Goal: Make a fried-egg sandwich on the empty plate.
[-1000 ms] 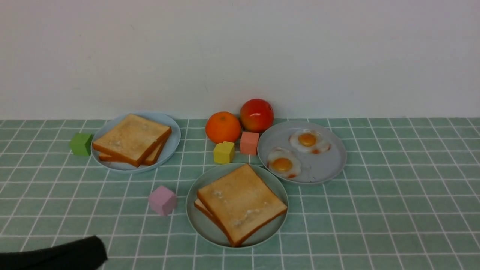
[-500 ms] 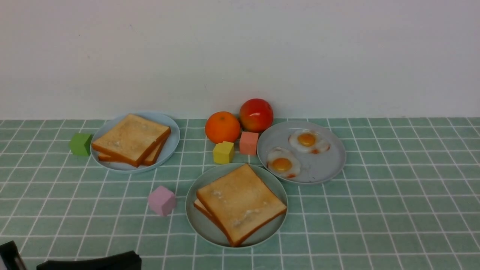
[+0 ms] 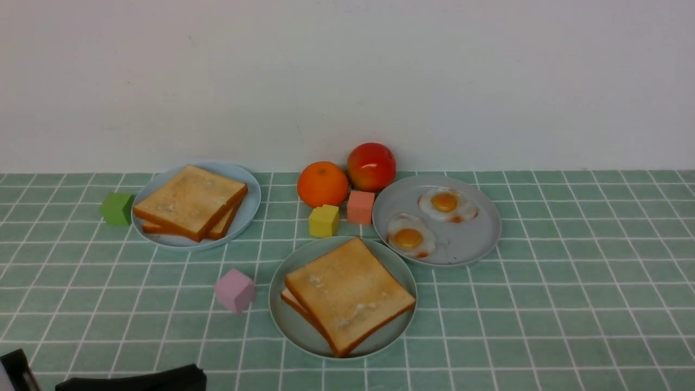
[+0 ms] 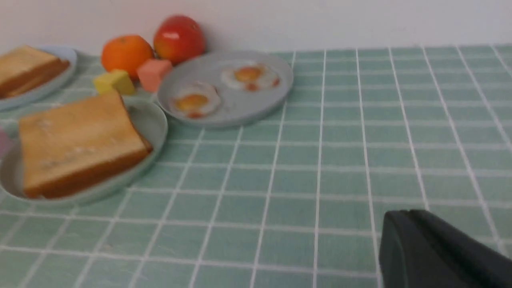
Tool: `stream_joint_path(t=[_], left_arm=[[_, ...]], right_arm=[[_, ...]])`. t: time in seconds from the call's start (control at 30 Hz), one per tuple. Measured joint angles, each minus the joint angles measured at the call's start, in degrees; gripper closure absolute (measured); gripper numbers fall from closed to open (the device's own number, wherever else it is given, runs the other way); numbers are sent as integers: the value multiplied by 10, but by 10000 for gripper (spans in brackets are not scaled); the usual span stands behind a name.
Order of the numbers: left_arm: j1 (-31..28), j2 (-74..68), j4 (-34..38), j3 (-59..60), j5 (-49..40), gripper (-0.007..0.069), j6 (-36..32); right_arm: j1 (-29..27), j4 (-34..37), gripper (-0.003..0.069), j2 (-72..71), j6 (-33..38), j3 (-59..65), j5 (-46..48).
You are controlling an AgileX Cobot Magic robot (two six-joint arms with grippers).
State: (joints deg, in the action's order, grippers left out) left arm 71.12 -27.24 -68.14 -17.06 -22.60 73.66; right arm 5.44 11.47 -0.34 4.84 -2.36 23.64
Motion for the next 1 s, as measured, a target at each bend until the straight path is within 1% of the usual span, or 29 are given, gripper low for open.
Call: stream_joint_path(t=[0.07,1.0], left_arm=[[0,0,0,0,1,636,0],[0,-1,0,0,-1,618,0]], right_arm=[[-1,1,674,-2,3,32,-11],[-1,-7,663,-2,4,32,-10]])
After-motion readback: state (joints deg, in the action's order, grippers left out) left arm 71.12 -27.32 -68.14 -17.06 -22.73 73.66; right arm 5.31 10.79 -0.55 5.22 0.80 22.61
